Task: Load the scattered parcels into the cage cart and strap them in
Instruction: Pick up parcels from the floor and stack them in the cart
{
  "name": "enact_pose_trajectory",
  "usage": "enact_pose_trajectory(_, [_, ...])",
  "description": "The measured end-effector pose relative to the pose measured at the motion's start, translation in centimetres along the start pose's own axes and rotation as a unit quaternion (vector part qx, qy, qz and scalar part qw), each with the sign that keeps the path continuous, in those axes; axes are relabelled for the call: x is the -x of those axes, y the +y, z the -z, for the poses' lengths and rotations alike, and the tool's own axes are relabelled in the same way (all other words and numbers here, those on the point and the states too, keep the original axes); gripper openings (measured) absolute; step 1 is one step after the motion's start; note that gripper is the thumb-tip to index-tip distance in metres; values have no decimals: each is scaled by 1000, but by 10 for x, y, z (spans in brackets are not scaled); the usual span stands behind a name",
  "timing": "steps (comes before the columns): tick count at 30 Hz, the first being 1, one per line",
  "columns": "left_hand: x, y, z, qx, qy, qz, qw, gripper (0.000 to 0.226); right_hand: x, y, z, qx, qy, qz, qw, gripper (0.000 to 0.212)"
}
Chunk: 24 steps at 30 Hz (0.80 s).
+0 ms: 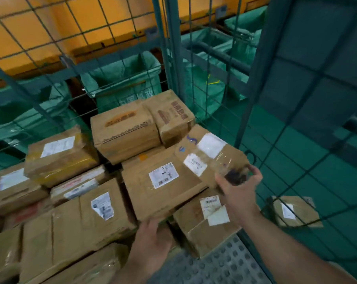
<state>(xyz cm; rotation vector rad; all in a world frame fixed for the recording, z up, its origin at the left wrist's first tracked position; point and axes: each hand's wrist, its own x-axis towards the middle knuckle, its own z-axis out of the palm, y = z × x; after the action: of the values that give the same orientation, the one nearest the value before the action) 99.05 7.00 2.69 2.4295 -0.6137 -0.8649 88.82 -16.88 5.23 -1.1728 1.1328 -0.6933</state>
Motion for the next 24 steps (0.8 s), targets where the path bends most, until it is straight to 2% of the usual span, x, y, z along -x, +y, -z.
enact_pose_trajectory(2, [-10, 7, 1, -115, -1, -6, 993, 61, -4, -4, 4, 27, -51, 83, 995, 101])
enact_pose_trajectory(5, [-27, 13, 2, -135, -12, 10, 991, 79, -19, -4, -5, 41, -87, 88, 992, 117])
enact_pose_trajectory(7, [-36, 8, 1, -174, -36, 25, 984, 86, -29, -4, -17, -2, -81, -13, 997, 121])
enact_pose_trajectory(9, [-39, 1, 4, -208, -64, 37, 975, 95, -36, 1, -33, -97, -68, -137, 983, 112])
enact_pose_trajectory(11, [-41, -6, 5, -221, -78, 31, 972, 104, -40, 2, -49, -161, -23, -172, 972, 103])
enact_pose_trajectory(12, [-42, -8, 6, -227, -83, 29, 970, 107, -44, 3, -58, -192, 9, -183, 964, 106])
enact_pose_trajectory(15, [-46, -12, 10, -232, -89, 34, 968, 111, -50, 4, -81, -243, 62, -208, 945, 110])
enact_pose_trajectory(17, [-48, -11, 10, -232, -95, 39, 967, 111, -54, 3, -90, -175, 70, -203, 961, 99])
enact_pose_trajectory(19, [-50, -10, 9, -237, -104, 43, 965, 111, -58, 4, -97, -121, 48, -198, 972, 97])
enact_pose_trajectory(22, [-53, -9, 9, -240, -116, 52, 962, 109, -66, 0, -105, -100, -10, -188, 977, 118])
enact_pose_trajectory(23, [-53, -8, 11, -241, -123, 54, 961, 109, -69, -2, -107, -110, -22, -190, 975, 113])
enact_pose_trajectory(24, [-54, -6, 12, -242, -127, 56, 960, 108, -73, -4, -108, -124, -30, -196, 972, 100])
